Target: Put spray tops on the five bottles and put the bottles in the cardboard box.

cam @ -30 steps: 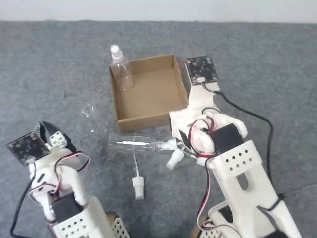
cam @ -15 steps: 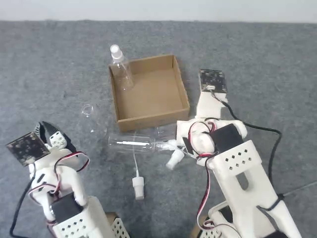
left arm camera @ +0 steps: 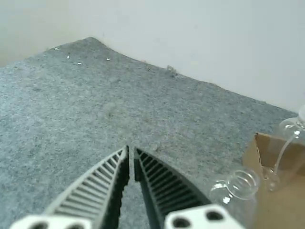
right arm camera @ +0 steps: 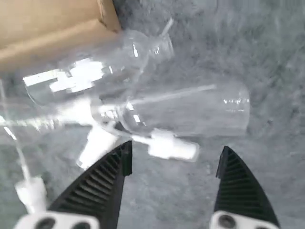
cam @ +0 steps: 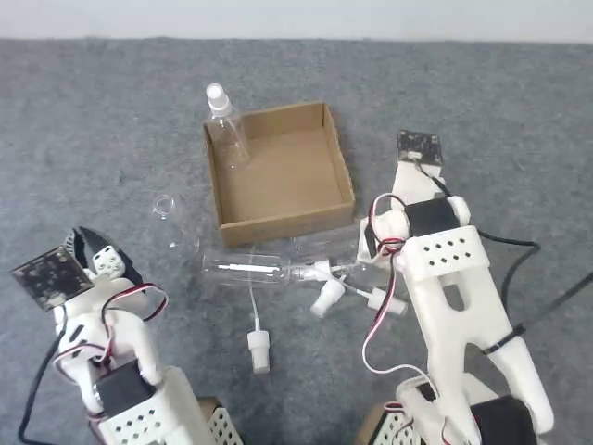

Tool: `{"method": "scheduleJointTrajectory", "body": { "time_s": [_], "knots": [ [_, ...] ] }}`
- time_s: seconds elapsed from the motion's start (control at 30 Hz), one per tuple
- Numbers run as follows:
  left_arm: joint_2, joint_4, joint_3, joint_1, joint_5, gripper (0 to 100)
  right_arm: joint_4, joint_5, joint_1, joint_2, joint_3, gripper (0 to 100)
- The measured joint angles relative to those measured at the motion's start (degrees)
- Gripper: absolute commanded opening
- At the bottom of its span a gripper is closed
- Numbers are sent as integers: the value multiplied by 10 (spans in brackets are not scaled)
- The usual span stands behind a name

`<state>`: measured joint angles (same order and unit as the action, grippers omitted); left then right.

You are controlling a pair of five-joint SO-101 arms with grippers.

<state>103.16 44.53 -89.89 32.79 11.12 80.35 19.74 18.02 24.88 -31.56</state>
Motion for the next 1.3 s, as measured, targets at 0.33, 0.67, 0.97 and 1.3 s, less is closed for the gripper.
{"method": "scheduleJointTrajectory", "body": {
  "time_s": [0.33,0.67,0.97,1.3],
  "knots": [
    [0,0,-7,0,0,16,22,-79,-9,0,0,235],
    [0,0,-12,0,0,16,-2,70,54,0,25,231],
    [0,0,-12,0,0,16,-87,159,103,-34,27,231],
    [0,0,-12,0,0,16,-111,214,105,-209,140,231]
  ]
}}
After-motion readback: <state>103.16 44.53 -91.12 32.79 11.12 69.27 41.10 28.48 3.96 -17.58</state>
